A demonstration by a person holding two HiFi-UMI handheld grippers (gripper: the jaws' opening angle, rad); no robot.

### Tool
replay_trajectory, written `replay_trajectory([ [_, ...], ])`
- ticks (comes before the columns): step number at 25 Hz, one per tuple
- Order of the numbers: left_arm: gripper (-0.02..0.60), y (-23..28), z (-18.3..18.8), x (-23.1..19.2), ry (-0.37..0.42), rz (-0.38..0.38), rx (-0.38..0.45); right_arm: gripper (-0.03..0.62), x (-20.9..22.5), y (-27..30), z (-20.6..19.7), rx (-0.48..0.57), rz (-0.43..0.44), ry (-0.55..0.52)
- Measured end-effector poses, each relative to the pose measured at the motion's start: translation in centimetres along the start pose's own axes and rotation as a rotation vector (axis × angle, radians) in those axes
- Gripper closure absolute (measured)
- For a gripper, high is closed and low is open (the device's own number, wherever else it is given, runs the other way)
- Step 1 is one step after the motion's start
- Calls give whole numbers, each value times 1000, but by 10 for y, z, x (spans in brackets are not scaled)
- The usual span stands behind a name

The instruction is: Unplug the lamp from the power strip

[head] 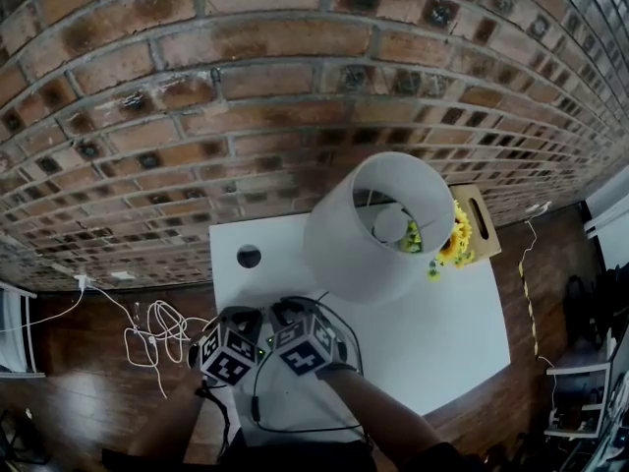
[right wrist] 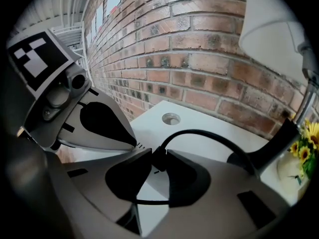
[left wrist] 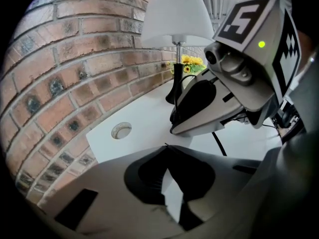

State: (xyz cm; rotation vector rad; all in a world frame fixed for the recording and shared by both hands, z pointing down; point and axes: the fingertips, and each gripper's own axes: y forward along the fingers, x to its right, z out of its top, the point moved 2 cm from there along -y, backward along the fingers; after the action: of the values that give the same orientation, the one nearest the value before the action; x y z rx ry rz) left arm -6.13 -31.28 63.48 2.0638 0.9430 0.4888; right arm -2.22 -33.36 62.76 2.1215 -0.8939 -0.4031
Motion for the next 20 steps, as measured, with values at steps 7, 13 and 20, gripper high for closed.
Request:
replay_trajectory([
  [7,566,1,0,0,-14,-16,-6,514,-1,-2,-1,13,-8,-20],
  [13,565,1,0,1,8,-6,-21,505,6,-3,0,30,39,155],
  [20,565,2,0,2,-1,-19,-33,507,9,-9,2,27,31,250],
])
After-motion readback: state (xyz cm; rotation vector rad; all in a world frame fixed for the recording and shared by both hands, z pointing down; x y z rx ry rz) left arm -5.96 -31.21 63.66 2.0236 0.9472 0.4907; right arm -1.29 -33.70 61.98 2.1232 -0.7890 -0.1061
